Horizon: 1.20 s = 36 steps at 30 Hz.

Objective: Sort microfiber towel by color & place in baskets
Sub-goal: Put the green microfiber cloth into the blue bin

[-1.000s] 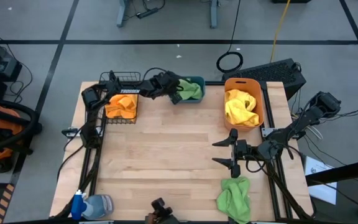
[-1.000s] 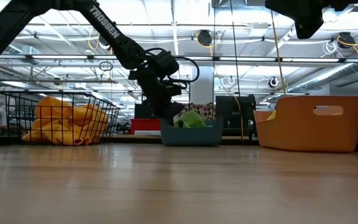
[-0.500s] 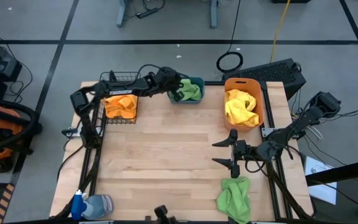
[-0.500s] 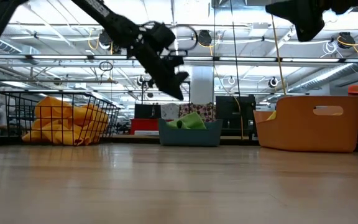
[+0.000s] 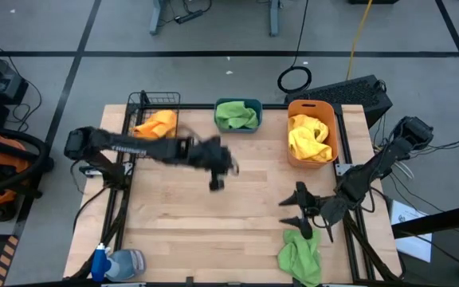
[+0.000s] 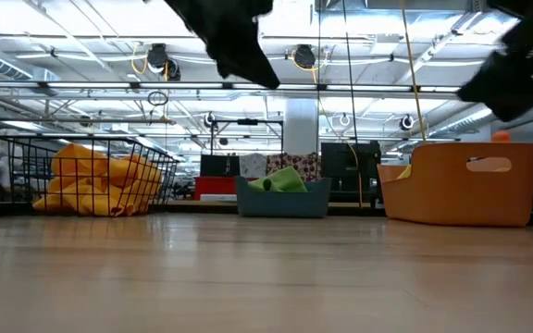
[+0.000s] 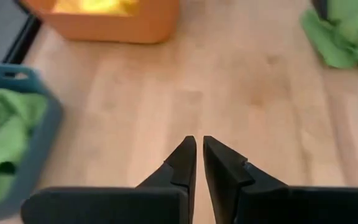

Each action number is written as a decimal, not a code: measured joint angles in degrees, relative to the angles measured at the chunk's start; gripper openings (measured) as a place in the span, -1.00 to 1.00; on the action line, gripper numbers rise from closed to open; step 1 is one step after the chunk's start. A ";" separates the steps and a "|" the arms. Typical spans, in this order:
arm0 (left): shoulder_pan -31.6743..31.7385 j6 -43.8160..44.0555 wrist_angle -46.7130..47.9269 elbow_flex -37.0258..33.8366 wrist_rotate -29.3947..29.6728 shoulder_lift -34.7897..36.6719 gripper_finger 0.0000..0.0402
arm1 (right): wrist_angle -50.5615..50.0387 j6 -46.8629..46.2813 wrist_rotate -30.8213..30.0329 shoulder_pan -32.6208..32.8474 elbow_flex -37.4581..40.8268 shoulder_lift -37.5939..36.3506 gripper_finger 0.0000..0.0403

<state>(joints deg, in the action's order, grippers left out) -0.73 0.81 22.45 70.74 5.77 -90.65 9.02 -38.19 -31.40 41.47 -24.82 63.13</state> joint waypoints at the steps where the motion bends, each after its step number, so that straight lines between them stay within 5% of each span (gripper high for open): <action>1: -2.65 0.87 -0.12 -0.52 2.25 0.01 -0.81 | 0.31 -1.32 1.24 0.82 -0.16 0.73 0.36; 6: -15.31 5.74 -2.98 -3.83 12.08 -0.14 -0.81 | -4.96 -8.06 4.95 5.37 -5.37 5.61 0.36; 14: -26.87 11.71 -3.95 -4.74 24.32 -0.09 -0.81 | -36.79 -23.15 11.37 9.65 -28.25 17.75 0.37; 23: -28.65 15.44 -3.98 -4.74 27.50 -0.09 -0.81 | -53.75 -34.24 24.35 12.73 -46.99 34.66 0.66; 29: -28.59 15.48 -3.99 -4.74 27.51 -0.09 -0.81 | -58.00 -40.39 25.86 13.49 -48.13 40.88 0.96; 36: -28.59 15.58 -4.04 -4.72 27.51 -0.09 -0.81 | -63.90 -37.24 26.15 12.69 -48.13 45.39 0.94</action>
<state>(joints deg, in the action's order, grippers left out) -29.32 16.39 18.41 66.02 33.28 -90.74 -54.88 -75.44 -5.25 54.16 -72.95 108.52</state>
